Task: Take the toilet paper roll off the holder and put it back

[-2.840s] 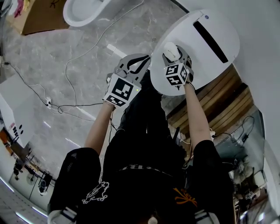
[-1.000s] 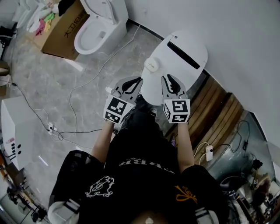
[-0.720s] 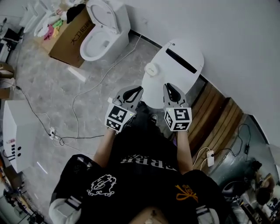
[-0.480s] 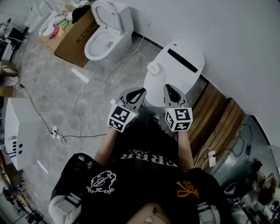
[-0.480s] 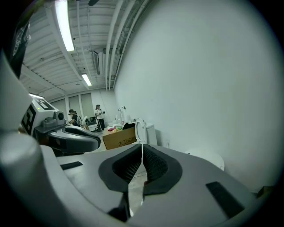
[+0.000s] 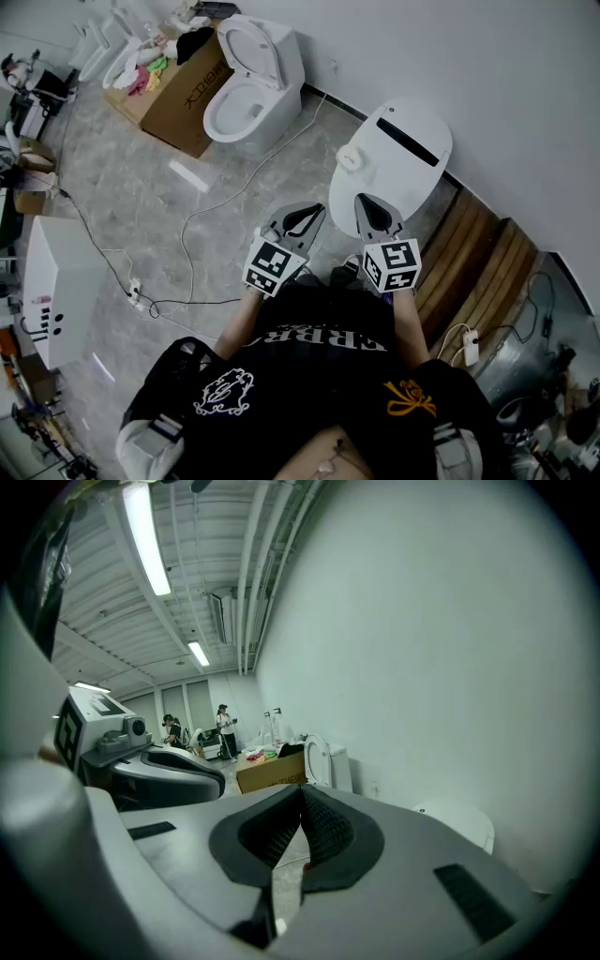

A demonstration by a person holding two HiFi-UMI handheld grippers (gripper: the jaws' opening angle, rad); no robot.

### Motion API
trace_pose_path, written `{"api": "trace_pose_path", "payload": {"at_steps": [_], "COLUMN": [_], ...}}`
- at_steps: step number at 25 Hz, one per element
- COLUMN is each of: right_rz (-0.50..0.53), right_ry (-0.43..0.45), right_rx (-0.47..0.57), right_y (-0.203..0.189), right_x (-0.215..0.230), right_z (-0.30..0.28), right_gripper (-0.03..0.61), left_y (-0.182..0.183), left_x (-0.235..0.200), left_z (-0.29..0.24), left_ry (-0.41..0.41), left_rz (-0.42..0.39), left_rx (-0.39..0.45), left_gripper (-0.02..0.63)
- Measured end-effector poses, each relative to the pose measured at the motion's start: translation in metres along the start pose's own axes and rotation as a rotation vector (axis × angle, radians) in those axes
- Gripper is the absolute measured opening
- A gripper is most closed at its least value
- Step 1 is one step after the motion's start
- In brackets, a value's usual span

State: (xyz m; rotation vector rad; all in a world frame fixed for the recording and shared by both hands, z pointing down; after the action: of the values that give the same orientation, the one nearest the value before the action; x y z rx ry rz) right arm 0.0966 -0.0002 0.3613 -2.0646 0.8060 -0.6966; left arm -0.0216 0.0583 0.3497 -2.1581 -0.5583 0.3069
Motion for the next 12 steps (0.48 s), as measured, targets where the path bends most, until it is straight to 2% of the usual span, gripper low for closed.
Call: {"api": "trace_pose_path", "payload": {"at_steps": [4,12], "right_rz": [0.014,0.04], "right_ry": [0.019,0.059], "right_rx": [0.005,0.01], "right_y": [0.006,0.014], "right_x": [-0.035,-0.105], "right_z": [-0.001,0.006], "right_gripper": [0.014,0.014], "left_y": [-0.006,-0.04], "left_x": [-0.01,-0.018], "left_z": [0.032,0.092], "left_ry": [0.019,0.032], "left_rz": [-0.025,-0.002], "left_rx": [0.018,0.047], "left_gripper": [0.023,0.023]}}
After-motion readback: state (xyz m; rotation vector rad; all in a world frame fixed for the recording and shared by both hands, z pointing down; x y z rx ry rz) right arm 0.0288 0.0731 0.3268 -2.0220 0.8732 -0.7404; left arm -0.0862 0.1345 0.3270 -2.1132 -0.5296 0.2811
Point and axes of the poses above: the fingertips, and each gripper's own axes: z backward along the fingers, x to its right, y out of its top, the point moved 5 cm from there along z, backward along the fingers, and after that the axes turned 13 degrees about -x, right-handed, at the moved point
